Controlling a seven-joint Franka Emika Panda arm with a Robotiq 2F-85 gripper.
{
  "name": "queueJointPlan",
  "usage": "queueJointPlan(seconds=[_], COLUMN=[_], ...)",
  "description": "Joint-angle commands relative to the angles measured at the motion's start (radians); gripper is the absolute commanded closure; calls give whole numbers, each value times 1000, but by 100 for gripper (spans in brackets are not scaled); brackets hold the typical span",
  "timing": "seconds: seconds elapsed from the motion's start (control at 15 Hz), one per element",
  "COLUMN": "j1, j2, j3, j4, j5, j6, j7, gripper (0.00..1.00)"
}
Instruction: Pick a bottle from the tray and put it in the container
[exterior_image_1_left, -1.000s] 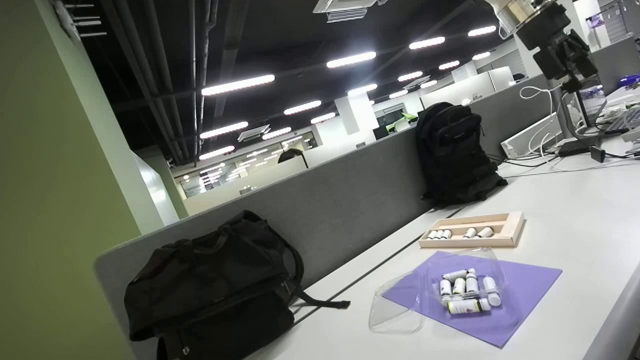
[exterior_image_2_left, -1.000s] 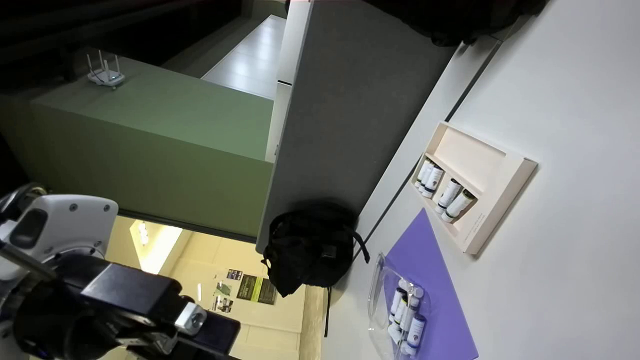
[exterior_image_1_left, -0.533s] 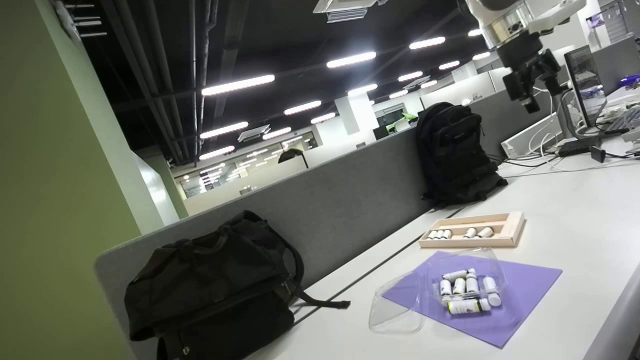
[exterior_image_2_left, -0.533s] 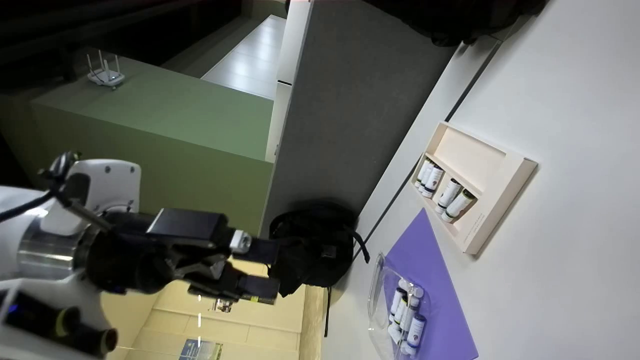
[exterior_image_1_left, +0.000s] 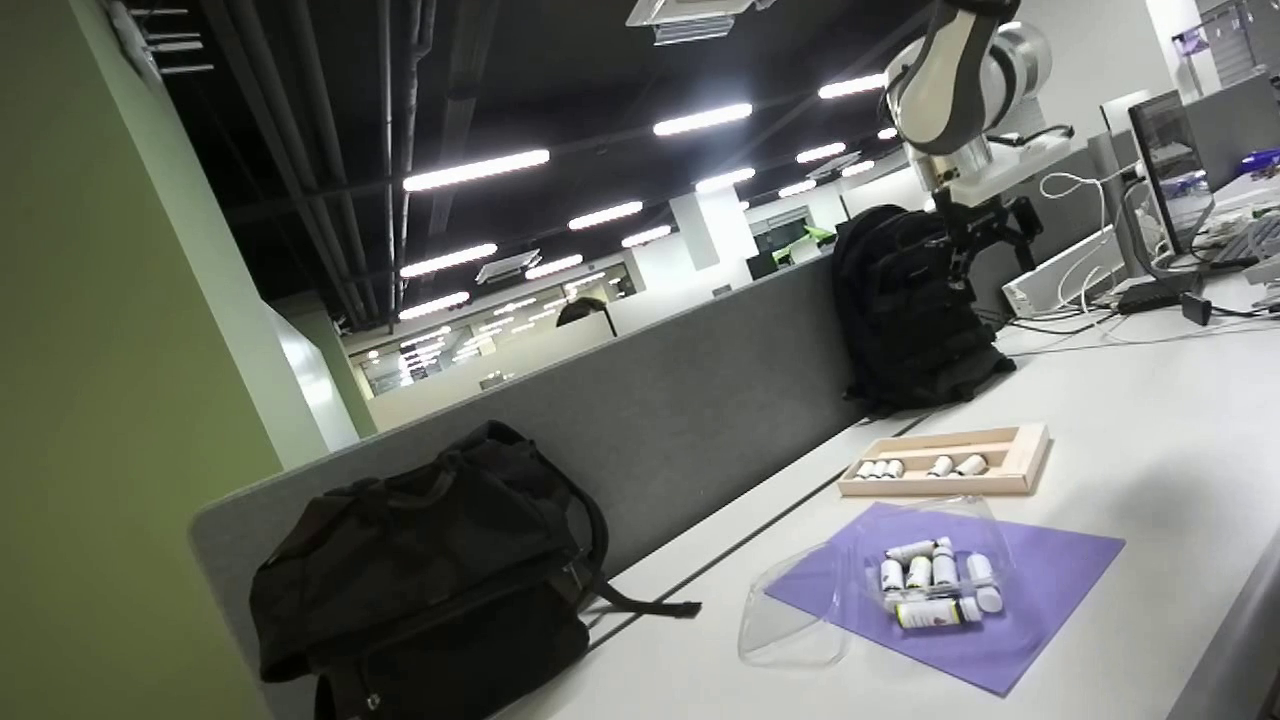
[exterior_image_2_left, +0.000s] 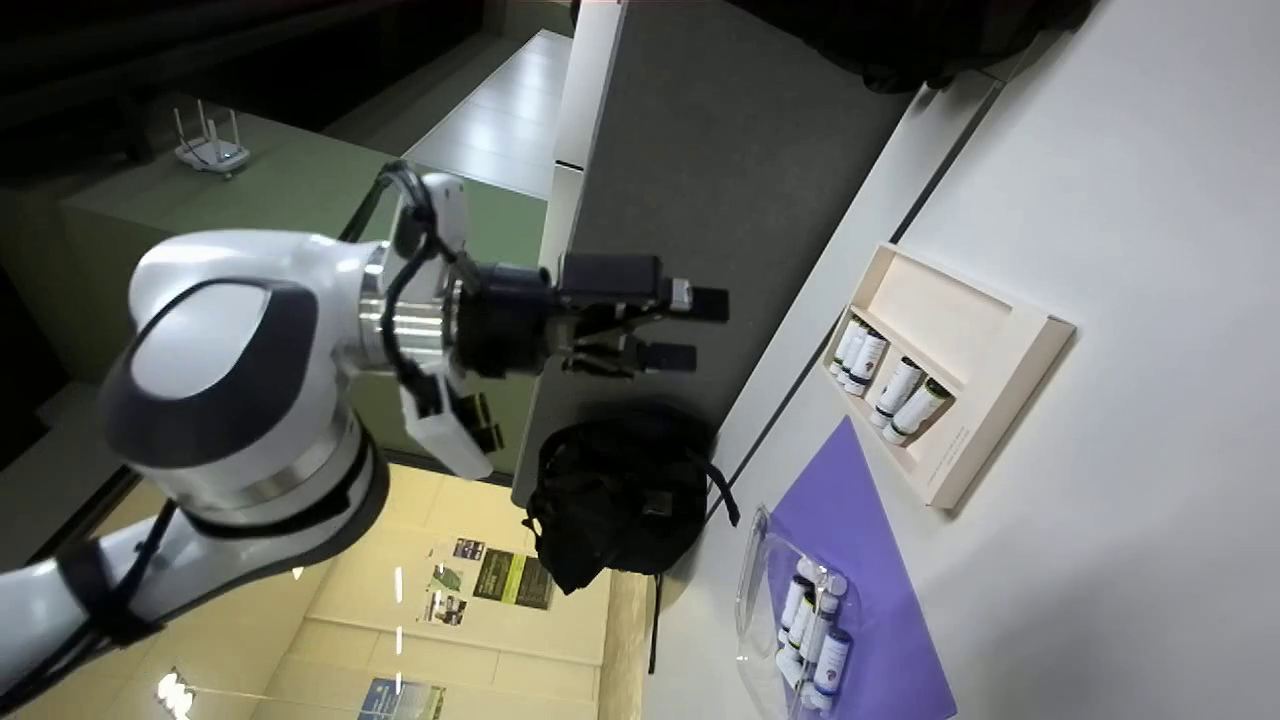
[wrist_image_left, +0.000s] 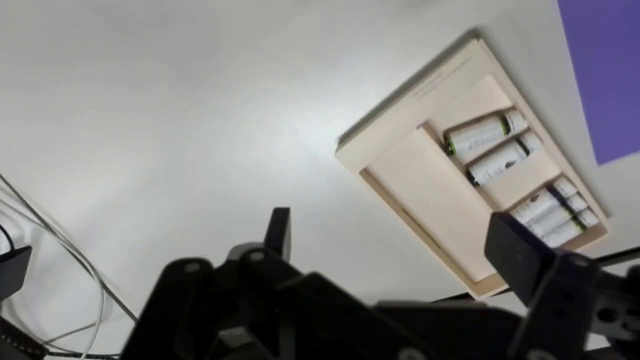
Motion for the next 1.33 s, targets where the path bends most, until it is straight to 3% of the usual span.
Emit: queueJointPlan(seconds=[0.0,0.07,0.2,0.47,0.6,1.27], j1=[7,19,23,28,40,87], j2=[245,121,180,154,211,447], j3=[-35,-39,-50,-47,-50,-39], j4=[250,110,150,133,178,248], j5=[118,77,88,86,114,501], j6=[11,25,31,30,17,190], j7=[78,17,7,8,128,337], gripper=[0,0,0,0,0,0])
